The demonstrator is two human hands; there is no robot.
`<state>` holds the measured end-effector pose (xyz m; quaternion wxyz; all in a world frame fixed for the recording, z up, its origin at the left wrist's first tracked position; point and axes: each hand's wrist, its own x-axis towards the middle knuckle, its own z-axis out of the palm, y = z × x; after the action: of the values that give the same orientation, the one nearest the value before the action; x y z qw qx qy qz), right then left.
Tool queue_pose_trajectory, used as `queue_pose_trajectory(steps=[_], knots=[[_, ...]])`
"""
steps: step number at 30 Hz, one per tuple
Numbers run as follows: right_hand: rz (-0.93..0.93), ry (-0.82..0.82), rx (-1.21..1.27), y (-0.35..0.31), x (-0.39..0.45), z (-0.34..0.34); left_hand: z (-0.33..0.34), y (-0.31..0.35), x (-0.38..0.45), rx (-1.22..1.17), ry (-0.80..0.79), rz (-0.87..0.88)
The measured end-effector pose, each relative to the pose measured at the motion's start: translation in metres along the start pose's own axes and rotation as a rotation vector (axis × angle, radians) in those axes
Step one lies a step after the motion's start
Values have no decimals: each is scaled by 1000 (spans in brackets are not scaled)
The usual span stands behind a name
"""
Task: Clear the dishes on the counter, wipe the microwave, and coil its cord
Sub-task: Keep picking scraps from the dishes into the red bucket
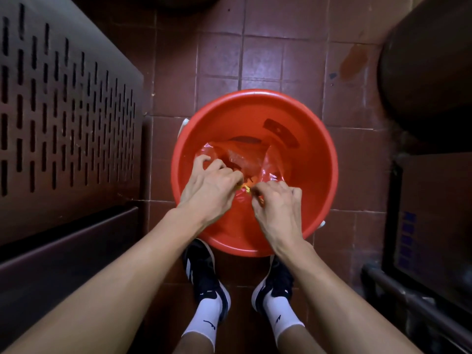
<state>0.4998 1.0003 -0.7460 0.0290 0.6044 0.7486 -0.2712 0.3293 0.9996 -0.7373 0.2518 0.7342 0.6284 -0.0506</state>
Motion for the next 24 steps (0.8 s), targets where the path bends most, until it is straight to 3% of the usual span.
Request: queue_pose_trajectory(steps=[14, 21, 24], knots=[[-36, 0, -109, -6, -14, 0, -1, -12, -19, -17, 68, 9], [1, -123, -164, -26, -27, -47, -37, 5, -54, -73, 106, -22], [24, -182, -169, -42, -40, -89, -71, 15, -76, -175, 103, -140]])
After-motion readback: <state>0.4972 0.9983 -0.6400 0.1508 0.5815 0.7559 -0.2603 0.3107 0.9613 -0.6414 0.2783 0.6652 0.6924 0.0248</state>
